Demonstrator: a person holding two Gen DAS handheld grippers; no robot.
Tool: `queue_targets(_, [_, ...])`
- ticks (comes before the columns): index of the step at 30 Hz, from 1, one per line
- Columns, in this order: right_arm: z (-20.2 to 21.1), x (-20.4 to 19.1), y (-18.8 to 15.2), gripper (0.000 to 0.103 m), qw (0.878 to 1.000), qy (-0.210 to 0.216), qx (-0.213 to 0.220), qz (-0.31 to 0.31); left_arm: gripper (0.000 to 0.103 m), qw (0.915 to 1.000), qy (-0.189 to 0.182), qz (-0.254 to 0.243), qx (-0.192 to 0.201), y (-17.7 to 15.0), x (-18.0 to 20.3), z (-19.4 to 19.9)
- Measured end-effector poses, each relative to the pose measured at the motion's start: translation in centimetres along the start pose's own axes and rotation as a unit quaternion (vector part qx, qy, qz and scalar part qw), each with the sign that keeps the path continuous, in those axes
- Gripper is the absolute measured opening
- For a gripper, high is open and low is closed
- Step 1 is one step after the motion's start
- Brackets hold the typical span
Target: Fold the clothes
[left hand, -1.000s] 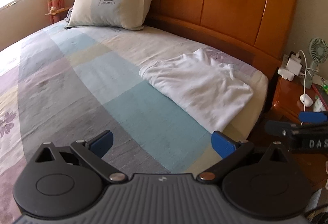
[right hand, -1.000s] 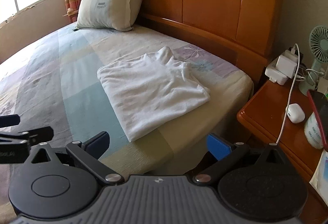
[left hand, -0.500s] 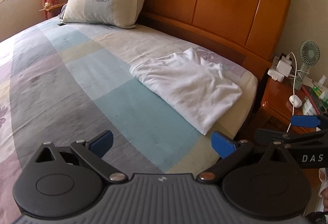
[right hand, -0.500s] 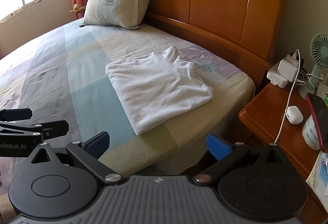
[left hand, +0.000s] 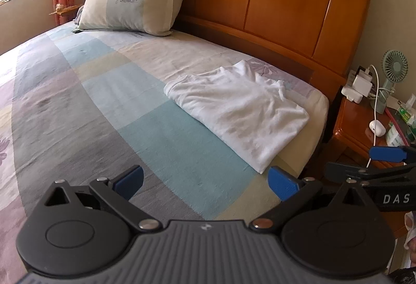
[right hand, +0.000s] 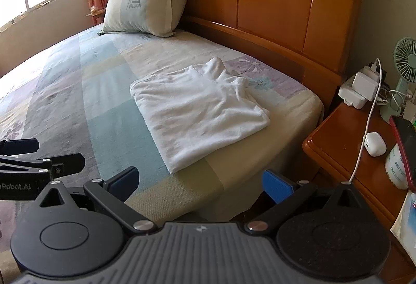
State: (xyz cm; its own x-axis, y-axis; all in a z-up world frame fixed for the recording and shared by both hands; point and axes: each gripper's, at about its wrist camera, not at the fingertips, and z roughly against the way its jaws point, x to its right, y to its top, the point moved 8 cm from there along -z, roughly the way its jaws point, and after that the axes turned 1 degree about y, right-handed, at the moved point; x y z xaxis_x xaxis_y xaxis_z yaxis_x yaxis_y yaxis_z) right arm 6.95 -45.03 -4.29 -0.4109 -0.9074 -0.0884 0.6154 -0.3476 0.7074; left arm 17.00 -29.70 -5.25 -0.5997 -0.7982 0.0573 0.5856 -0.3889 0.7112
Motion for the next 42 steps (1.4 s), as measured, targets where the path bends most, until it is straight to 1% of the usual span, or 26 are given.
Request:
queue_targets(8, [-0.3,0.1,0.0,0.103,1.000,-0.002,-0.003,0.000,0.102,1.0000,-0.002,0.003,0.001,0.6,0.2,-0.3])
queue_targets(17, [-0.6,0.0,0.2,0.103,1.000,0.005,-0.002,0.004,0.102,1.0000,-0.002,-0.002,0.002,0.7,0.2,-0.4])
queue_targets(32, [-0.9,-0.3,0.1,0.103,1.000,0.003,-0.004,0.008,0.102,0.9998,0.003,-0.016,0.012,0.8,0.2,-0.4])
queue_targets(42, [-1.1,-0.3,0.2,0.103,1.000,0.003,-0.007,0.009,0.102,0.9998,0.000,-0.013,0.014,0.8,0.1,-0.3])
